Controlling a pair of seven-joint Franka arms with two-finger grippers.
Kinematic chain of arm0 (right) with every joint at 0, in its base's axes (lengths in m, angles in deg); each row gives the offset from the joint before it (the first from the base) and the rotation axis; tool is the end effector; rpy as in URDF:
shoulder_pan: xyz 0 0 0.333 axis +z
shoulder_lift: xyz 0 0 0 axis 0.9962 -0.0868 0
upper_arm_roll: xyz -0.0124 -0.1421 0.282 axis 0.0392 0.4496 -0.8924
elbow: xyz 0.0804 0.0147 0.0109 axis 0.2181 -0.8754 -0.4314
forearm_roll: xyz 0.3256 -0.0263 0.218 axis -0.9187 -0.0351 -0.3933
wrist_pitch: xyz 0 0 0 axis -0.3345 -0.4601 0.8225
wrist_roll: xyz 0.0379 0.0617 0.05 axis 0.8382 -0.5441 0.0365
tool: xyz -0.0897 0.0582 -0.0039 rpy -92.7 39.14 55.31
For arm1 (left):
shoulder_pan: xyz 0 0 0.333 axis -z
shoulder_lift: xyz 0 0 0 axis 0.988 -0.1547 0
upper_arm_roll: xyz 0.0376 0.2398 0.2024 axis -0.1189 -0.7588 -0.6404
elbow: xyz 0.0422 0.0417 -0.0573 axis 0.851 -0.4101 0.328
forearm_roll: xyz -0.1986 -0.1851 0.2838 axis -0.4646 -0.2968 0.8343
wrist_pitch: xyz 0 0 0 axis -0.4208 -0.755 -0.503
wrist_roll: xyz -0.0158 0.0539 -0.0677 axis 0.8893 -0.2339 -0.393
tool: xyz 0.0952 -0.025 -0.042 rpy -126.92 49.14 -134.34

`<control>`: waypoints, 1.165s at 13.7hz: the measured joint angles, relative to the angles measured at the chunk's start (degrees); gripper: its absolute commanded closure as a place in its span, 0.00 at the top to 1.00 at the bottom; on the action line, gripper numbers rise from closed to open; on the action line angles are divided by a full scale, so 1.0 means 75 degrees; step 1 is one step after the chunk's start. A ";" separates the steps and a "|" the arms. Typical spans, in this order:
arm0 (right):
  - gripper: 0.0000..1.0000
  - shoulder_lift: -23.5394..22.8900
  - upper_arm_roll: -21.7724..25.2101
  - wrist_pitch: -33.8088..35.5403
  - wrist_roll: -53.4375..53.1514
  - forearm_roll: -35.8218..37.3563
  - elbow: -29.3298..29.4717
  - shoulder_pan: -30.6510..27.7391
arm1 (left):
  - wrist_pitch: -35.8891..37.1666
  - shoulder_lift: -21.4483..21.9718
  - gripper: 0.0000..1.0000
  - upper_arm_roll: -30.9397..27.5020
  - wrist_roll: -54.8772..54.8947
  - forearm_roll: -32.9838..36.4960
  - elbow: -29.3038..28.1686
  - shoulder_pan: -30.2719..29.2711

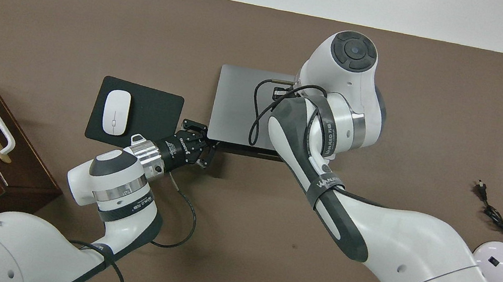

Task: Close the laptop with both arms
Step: 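Press the screen flat with the right gripper while the left gripper steadies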

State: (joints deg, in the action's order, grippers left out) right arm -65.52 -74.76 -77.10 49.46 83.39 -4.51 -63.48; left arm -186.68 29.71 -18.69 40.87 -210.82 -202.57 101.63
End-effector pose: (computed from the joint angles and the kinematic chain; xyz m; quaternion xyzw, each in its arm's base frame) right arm 0.6739 0.2910 0.3309 -0.9981 0.0321 0.0093 0.0508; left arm 0.4778 -0.2496 0.2054 0.3838 0.7352 -0.2916 0.4766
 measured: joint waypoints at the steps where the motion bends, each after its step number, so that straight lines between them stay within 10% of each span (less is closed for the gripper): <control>1: 0.00 0.0004 0.0000 0.0001 0.0000 0.0000 -0.0026 0.0000 | 0.0002 0.0001 0.00 0.0000 0.0000 -0.0010 -0.0003 0.0000; 16: 0.00 0.0120 -0.0002 0.0061 0.0000 0.0000 -0.0247 0.0000 | 0.0029 0.0008 0.00 -0.0001 0.0000 -0.0034 -0.0025 -0.0019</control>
State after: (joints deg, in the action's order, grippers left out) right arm -64.62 -74.78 -76.65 49.46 83.39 -6.37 -63.48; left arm -186.46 29.77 -18.69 40.87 -211.08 -202.76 101.49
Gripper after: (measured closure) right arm 0.991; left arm 0.991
